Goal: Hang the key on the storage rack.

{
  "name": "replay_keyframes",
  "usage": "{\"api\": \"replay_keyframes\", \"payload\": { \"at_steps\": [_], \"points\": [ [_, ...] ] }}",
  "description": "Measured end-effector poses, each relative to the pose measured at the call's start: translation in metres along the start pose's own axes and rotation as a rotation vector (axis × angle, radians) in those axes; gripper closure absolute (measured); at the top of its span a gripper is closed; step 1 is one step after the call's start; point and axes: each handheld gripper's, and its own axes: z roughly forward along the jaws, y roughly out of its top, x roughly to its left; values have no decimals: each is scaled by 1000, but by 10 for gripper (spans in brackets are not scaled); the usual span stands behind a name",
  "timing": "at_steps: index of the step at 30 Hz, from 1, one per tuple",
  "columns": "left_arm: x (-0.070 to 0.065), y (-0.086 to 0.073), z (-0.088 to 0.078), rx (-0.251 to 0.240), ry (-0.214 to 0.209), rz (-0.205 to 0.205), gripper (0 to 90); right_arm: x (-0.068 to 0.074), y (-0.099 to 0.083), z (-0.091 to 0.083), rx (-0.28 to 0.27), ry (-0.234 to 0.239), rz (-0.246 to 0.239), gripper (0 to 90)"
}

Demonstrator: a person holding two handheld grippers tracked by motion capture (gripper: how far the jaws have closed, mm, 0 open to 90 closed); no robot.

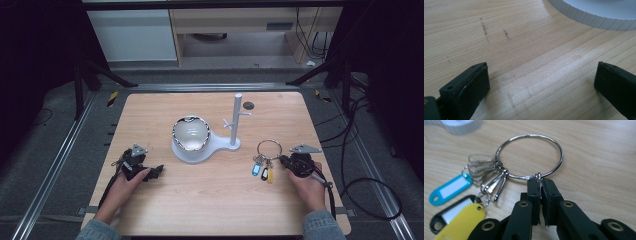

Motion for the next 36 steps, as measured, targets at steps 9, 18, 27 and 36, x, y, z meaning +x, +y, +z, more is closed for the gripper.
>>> {"api": "replay_keyframes", "payload": {
  "at_steps": [9, 18, 27, 36],
  "points": [
    [0, 0, 0, 0, 0, 0, 0, 7, 12, -12, -64, 27, 10, 856],
    [0, 0, 0, 0, 1, -1, 0, 17, 32, -27, -132, 61, -2, 857],
    [0, 0, 0, -2, -1, 1, 0, 26, 54, -38, -151, 82, -45, 857],
    [0, 0, 0, -4, -1, -2, 0, 30, 75, -51, -186, 95, -70, 857]
  ]
}}
